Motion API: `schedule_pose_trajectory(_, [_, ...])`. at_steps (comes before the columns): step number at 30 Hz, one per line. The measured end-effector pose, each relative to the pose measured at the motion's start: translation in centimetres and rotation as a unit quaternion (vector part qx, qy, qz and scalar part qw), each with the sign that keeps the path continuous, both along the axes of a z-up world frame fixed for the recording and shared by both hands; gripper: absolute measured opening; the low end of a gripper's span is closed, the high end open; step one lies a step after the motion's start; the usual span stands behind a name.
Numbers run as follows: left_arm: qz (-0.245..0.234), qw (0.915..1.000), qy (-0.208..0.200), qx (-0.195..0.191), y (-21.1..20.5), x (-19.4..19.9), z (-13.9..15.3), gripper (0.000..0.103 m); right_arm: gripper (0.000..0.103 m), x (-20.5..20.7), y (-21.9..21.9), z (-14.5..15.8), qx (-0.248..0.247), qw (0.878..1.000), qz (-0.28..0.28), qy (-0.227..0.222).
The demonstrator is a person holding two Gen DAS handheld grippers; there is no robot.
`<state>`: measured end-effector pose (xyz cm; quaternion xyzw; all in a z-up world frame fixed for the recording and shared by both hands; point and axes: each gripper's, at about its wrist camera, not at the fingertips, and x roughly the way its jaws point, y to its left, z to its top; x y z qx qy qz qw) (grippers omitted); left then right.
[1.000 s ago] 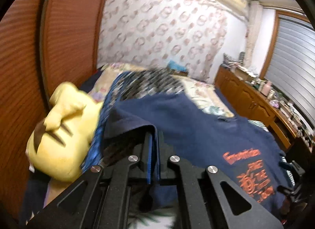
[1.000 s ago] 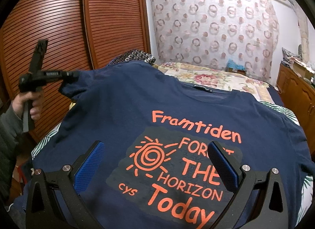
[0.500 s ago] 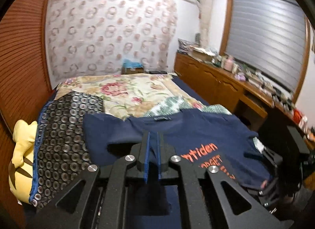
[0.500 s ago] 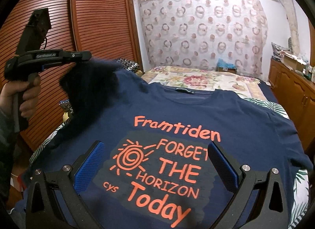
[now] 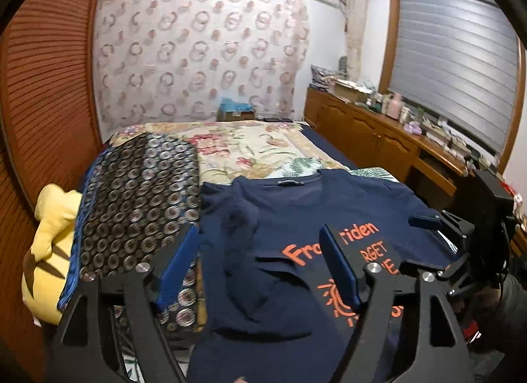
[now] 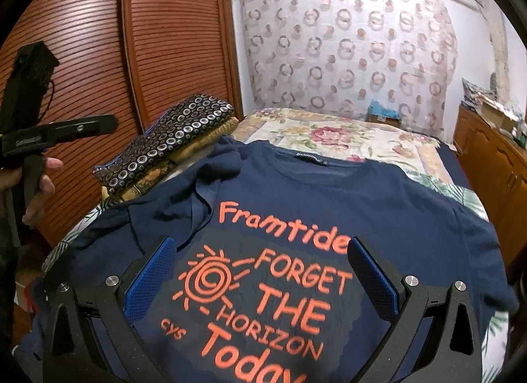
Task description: Fold small clothes
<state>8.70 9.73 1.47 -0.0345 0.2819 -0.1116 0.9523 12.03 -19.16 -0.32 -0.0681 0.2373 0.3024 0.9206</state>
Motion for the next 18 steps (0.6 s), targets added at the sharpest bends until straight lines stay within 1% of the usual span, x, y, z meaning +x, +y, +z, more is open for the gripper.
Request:
schedule_pose_trajectory(4, [0.016,0.9999,-0.001,-0.001,0.9,-0.6,-0.8,0.081,0.097,2.5,2.2,-0.1,-0.017,0.999,0.034,0.011])
schedule_pose_trajectory(7, [0.023,0.9997,-0.001,-0.003,1.7,-1.0,-1.2,0.082,0.086,4.9,3.9,-0.4,-0.027,0.997,0.07,0.03])
schedule_pose_trajectory(9, [0.03,0.9995,-0.003,-0.003,2.1,-1.3,-1.6,0.083,0.074,6.4,5.3,-0.9,-0.036,0.994,0.088,0.044])
schedule_pose_trajectory(12, [0.034,0.9994,-0.002,-0.002,2.4,-1.6,-2.0,0.083,0.065,8.9,7.7,-1.8,-0.051,0.991,0.109,0.064])
schedule_pose_trajectory(15, [0.039,0.9992,0.001,-0.001,2.8,-1.9,-2.5,0.083,0.061,10.5,10.1,-2.8,-0.074,0.987,0.125,0.07])
schedule_pose_trajectory(18, [0.043,0.9991,0.005,-0.002,3.1,-1.8,-2.9,0.083,0.06,11.0,11.8,-3.1,-0.095,0.983,0.141,0.067])
